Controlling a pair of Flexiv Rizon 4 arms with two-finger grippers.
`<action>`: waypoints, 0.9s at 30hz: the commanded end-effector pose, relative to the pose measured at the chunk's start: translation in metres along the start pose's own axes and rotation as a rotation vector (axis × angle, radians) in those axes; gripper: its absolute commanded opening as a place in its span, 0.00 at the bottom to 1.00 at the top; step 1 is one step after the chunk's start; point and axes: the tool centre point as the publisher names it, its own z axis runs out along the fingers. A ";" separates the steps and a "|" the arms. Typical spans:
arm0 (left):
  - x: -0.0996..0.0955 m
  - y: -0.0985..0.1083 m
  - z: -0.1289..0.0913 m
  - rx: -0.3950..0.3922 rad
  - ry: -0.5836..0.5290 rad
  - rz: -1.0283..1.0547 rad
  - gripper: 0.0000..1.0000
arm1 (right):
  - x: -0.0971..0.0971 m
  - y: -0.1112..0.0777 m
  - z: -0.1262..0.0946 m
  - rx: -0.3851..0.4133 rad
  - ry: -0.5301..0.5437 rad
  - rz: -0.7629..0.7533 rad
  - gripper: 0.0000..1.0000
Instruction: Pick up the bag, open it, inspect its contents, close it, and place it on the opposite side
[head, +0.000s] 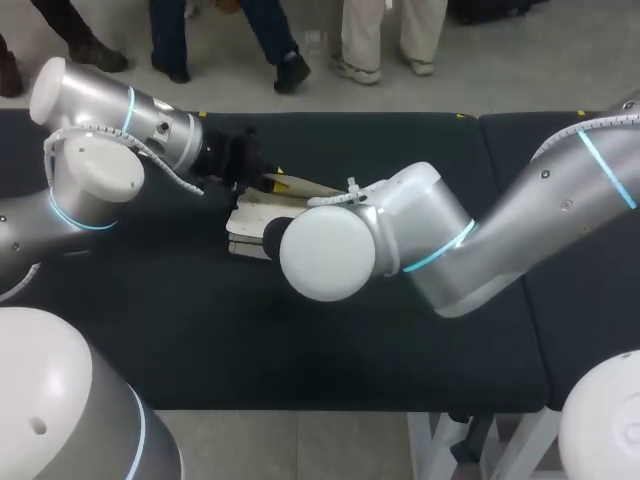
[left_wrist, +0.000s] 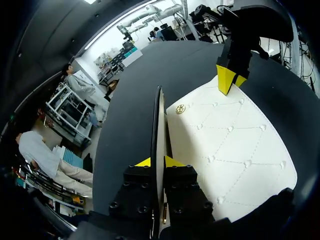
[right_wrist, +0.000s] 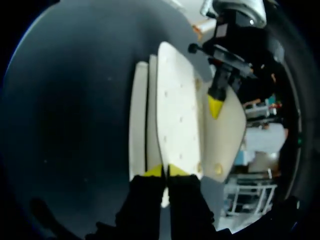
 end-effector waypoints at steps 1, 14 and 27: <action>0.015 -0.007 -0.005 0.008 -0.034 0.061 0.00 | 0.001 0.000 0.002 -0.003 -0.002 0.000 0.00; 0.036 -0.007 -0.009 0.001 -0.051 0.111 0.34 | 0.001 0.000 0.002 -0.003 -0.002 0.000 0.00; 0.021 -0.006 -0.041 0.042 -0.159 0.072 0.44 | 0.001 0.000 0.002 -0.003 -0.002 0.000 0.00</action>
